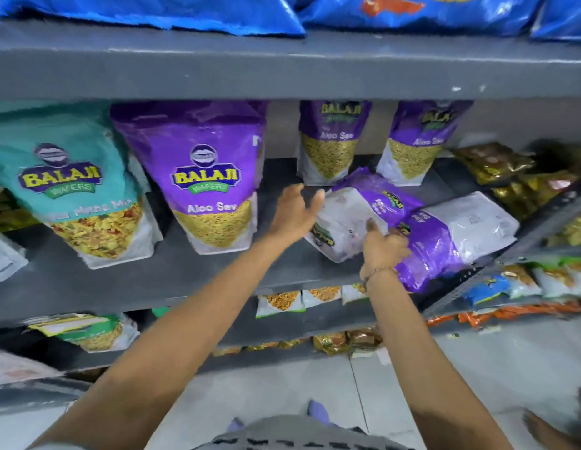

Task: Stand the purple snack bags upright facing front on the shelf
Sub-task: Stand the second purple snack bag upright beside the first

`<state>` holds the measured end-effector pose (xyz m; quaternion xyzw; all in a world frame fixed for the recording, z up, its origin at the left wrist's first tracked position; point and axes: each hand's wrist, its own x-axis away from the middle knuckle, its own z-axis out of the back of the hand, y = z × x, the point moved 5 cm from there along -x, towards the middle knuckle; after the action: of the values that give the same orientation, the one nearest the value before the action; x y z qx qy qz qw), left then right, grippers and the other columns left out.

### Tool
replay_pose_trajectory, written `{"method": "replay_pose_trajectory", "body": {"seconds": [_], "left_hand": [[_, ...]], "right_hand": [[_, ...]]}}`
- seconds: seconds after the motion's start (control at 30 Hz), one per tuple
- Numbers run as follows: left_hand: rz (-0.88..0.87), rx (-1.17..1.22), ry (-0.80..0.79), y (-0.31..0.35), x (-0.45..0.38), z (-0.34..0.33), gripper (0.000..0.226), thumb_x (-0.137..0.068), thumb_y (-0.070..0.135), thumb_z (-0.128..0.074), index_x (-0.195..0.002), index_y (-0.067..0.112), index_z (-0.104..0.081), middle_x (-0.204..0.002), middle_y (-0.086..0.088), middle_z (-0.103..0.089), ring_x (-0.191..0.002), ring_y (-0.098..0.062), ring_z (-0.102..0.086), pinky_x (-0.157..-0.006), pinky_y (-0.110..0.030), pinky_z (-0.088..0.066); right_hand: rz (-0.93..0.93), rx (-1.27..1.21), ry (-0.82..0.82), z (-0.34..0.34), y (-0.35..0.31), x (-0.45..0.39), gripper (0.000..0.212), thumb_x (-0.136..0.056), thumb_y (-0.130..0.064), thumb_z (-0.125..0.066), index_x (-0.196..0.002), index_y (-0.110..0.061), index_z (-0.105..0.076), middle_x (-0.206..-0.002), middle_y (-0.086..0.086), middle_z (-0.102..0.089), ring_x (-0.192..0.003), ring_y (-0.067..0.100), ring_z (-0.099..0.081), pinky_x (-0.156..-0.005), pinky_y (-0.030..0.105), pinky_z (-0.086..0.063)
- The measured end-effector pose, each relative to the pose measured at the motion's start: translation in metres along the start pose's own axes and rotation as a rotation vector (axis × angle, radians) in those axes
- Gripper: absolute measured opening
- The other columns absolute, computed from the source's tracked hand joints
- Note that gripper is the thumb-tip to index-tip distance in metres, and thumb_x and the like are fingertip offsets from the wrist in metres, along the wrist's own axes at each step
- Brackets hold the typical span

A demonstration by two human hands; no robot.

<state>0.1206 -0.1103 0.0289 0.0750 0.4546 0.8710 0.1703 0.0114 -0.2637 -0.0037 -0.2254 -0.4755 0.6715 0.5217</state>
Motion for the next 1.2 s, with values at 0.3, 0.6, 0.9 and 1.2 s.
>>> {"method": "replay_pose_trajectory", "body": {"seconds": [0.3,0.6,0.9,1.2], "left_hand": [[0.349,-0.038,-0.226,-0.037,-0.035,-0.036,0.079,-0.080,0.075,-0.038,-0.111,0.006,-0.061,-0.122,-0.013,-0.061,-0.113,-0.028,-0.057,-0.098,-0.036,-0.045],[0.125,0.041,-0.007,-0.038,0.012,-0.018,0.059,-0.071,0.075,-0.048,-0.101,0.027,-0.065,-0.092,0.016,-0.066,-0.086,0.001,-0.059,-0.073,-0.020,-0.043],[-0.031,0.299,0.080,-0.048,0.024,-0.008,0.040,-0.085,0.033,-0.064,-0.120,0.026,-0.046,-0.115,0.011,-0.060,-0.102,0.010,-0.057,-0.082,-0.012,-0.047],[0.079,0.248,0.344,-0.071,-0.019,-0.016,0.046,-0.075,0.010,-0.074,-0.111,0.010,-0.044,-0.111,-0.005,-0.061,-0.107,-0.020,-0.060,-0.094,-0.042,-0.051]], "right_hand": [[-0.374,-0.356,-0.659,-0.040,0.026,-0.008,0.048,-0.084,-0.043,-0.062,-0.123,-0.014,-0.055,-0.119,0.009,-0.063,-0.097,0.024,-0.059,-0.067,0.030,-0.050],[-0.198,-0.423,-0.661,-0.018,0.036,0.013,0.064,-0.075,-0.045,-0.071,-0.114,-0.001,-0.047,-0.112,0.004,-0.059,-0.102,0.016,-0.057,-0.092,0.036,-0.052],[0.088,-0.565,-0.664,-0.026,0.013,0.012,0.059,-0.075,-0.008,-0.076,-0.121,-0.007,-0.038,-0.120,0.008,-0.060,-0.107,0.016,-0.061,-0.092,0.033,-0.053],[0.507,-0.202,-0.867,-0.108,-0.030,-0.071,0.065,-0.066,-0.002,-0.078,-0.116,-0.010,-0.037,-0.123,0.014,-0.056,-0.117,0.030,-0.055,-0.102,0.052,-0.044]]}}
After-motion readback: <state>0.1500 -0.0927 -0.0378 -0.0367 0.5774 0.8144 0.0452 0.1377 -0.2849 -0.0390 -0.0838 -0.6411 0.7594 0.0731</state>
